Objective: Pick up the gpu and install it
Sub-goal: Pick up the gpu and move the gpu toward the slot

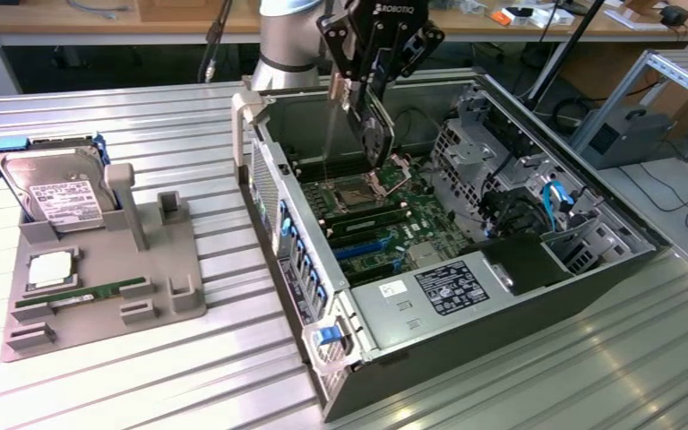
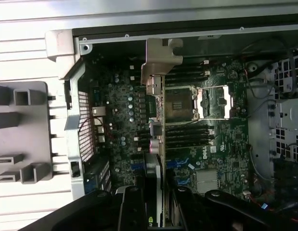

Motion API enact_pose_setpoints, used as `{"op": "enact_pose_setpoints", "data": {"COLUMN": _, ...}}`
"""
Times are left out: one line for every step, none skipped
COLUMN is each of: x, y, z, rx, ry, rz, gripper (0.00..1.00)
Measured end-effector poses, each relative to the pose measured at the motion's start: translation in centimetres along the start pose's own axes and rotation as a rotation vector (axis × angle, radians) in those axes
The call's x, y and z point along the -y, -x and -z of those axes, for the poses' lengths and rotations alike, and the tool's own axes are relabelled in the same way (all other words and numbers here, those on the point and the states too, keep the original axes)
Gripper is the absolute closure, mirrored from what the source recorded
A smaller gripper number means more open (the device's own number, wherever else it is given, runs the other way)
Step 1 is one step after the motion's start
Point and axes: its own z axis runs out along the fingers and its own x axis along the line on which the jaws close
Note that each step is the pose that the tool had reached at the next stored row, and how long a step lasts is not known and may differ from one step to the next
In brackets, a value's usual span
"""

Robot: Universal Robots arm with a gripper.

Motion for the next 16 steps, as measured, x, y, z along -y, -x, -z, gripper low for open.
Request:
{"op": "enact_pose_setpoints", "data": {"x": -0.02, "y": 0.3, "z": -0.11, "rx": 0.0000, "ry": -0.0007, "rz": 0.000, "gripper": 0.73}}
{"op": "enact_pose_setpoints", "data": {"x": -0.04, "y": 0.6, "z": -0.22, "rx": 0.0000, "ry": -0.0016, "rz": 0.000, "gripper": 0.73}}
{"op": "enact_pose_setpoints", "data": {"x": -0.06, "y": 0.9, "z": -0.30, "rx": 0.0001, "ry": -0.0023, "rz": 0.000, "gripper": 0.73}}
{"op": "enact_pose_setpoints", "data": {"x": -0.09, "y": 1.1, "z": -0.40, "rx": 0.0002, "ry": -0.0031, "rz": 0.000, "gripper": 0.73}}
{"op": "enact_pose_setpoints", "data": {"x": -0.10, "y": 1.3, "z": -0.45, "rx": 0.0002, "ry": -0.0035, "rz": 0.000, "gripper": 0.73}}
{"op": "enact_pose_setpoints", "data": {"x": -0.11, "y": 1.4, "z": -0.49, "rx": 0.0003, "ry": -0.0038, "rz": 0.000, "gripper": 0.73}}
{"op": "enact_pose_setpoints", "data": {"x": -0.12, "y": 1.6, "z": -0.56, "rx": 0.0003, "ry": -0.0043, "rz": 0.000, "gripper": 0.73}}
{"op": "enact_pose_setpoints", "data": {"x": -0.14, "y": 1.8, "z": -0.63, "rx": 0.0004, "ry": -0.0048, "rz": 0.000, "gripper": 0.73}}
{"op": "enact_pose_setpoints", "data": {"x": -0.15, "y": 2.0, "z": -0.68, "rx": 0.0004, "ry": -0.0054, "rz": 0.000, "gripper": 0.73}}
{"op": "enact_pose_setpoints", "data": {"x": -0.17, "y": 2.2, "z": -0.74, "rx": 0.0004, "ry": -0.0058, "rz": 0.000, "gripper": 0.73}}
{"op": "enact_pose_setpoints", "data": {"x": -0.19, "y": 2.5, "z": -0.81, "rx": 0.0005, "ry": -0.0064, "rz": 0.000, "gripper": 0.73}}
{"op": "enact_pose_setpoints", "data": {"x": -0.20, "y": 2.7, "z": -0.88, "rx": 0.0005, "ry": -0.0070, "rz": 0.000, "gripper": 0.73}}
{"op": "enact_pose_setpoints", "data": {"x": -0.21, "y": 2.8, "z": -0.93, "rx": 0.0005, "ry": -0.0073, "rz": 0.000, "gripper": 0.73}}
{"op": "enact_pose_setpoints", "data": {"x": -0.22, "y": 2.9, "z": -0.96, "rx": 0.0005, "ry": -0.0076, "rz": 0.000, "gripper": 0.73}}
{"op": "enact_pose_setpoints", "data": {"x": -0.23, "y": 3.1, "z": -1.01, "rx": 0.0006, "ry": -0.0080, "rz": 0.000, "gripper": 0.73}}
{"op": "enact_pose_setpoints", "data": {"x": -0.24, "y": 3.2, "z": -1.04, "rx": 0.0006, "ry": -0.0083, "rz": 0.000, "gripper": 0.73}}
